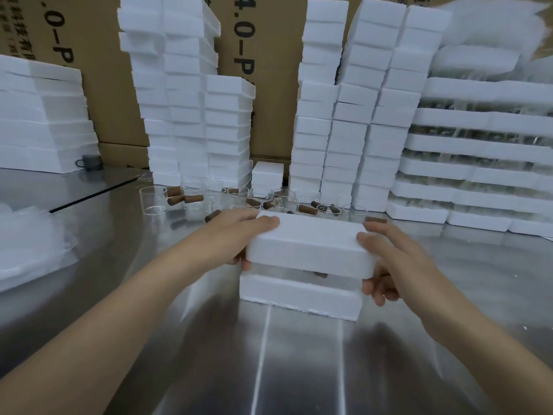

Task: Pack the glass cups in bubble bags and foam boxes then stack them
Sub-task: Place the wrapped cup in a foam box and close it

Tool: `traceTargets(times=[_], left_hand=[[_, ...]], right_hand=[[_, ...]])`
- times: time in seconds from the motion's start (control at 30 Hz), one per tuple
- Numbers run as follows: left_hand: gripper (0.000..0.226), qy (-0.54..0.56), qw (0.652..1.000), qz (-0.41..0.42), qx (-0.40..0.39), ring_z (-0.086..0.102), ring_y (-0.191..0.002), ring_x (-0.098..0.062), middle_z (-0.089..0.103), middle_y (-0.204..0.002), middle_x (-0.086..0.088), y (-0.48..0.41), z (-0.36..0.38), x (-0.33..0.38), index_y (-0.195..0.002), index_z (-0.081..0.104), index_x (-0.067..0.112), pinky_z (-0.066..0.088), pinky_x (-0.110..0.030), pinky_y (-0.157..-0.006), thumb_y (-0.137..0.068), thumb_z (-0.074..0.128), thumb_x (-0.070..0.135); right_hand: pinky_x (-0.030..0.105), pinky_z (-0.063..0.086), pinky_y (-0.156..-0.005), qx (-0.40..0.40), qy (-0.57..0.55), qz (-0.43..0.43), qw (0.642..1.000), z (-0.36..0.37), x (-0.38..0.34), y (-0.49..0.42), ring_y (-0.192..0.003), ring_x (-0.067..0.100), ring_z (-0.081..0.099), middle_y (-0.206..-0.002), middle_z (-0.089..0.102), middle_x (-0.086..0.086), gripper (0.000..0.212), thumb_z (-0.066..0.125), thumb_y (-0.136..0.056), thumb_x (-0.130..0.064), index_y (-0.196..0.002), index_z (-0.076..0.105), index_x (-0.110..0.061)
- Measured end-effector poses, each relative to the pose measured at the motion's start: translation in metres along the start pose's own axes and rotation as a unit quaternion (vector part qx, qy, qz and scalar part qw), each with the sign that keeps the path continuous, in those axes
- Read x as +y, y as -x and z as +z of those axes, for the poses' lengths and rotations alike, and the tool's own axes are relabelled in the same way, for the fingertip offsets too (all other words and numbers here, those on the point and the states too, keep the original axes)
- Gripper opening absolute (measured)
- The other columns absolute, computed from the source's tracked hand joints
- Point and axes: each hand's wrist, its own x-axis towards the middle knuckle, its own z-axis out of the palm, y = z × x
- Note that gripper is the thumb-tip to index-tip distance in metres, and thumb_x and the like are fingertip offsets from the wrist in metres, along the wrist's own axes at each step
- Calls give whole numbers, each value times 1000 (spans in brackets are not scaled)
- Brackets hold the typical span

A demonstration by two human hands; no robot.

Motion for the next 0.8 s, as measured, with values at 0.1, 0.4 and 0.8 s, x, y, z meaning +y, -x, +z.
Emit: traceTargets(times=[0.1,0.4,0.8], left_hand=[[50,-64,997,-28,-25,41,-35,-10,55,-51,-1,2,-7,1,-121,64,8,22,-22,-40,-103,60,55],[50,-84,993,-37,-79,38,-52,-12,52,-63,4,-1,-23,-10,-112,70,44,24,-27,-52,-82,67,84],[51,-54,993,-37,-98,37,-50,-8,52,-63,7,-5,-25,-21,-114,67,57,26,-20,-48,-74,70,89]], right_hand=[[29,38,-53,-40,27,21,999,2,3,-2,-46,21,54,-62,70,13,32,61,-87,-63,-117,54,-56],[22,42,-45,-25,28,-13,999,1,11,-6,-49,16,52,-58,62,5,41,63,-74,-70,-114,58,-62],[23,41,-45,-40,42,-35,998,1,19,-8,-50,13,48,-56,54,-2,28,67,-92,-49,-118,58,-55]])
